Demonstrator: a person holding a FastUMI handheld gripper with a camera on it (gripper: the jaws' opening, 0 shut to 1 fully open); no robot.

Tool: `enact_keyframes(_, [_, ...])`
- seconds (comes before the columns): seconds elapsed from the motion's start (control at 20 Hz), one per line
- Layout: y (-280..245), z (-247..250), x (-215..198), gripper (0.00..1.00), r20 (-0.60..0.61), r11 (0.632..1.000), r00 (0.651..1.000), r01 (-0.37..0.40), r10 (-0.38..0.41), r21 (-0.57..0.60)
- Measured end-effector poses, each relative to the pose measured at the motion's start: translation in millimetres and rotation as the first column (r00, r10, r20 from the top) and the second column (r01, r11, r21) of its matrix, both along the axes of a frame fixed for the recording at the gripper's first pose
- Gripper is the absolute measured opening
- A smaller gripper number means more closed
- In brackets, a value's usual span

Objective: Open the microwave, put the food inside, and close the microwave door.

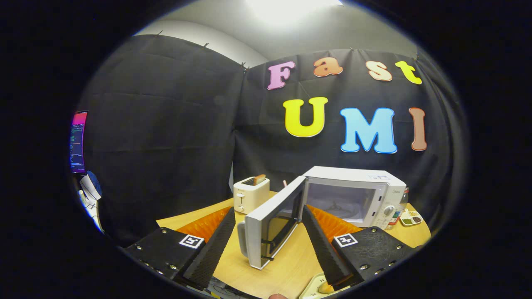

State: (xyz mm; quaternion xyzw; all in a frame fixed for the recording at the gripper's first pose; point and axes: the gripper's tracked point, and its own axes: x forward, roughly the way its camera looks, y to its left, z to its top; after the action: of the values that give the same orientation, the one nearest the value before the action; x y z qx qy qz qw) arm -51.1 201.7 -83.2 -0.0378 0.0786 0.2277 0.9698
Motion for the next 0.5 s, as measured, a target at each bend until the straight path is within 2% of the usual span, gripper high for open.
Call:
enact_keyframes(0.25, [-60.0,-32.4,12.5,0.98,-0.066,0.995,0.993,0.097,-0.100,-0.038])
enact_keyframes(0.5, [-105.1,-80.4,15.5,0.98,-0.171,0.984,0.970,0.162,-0.173,-0.076])
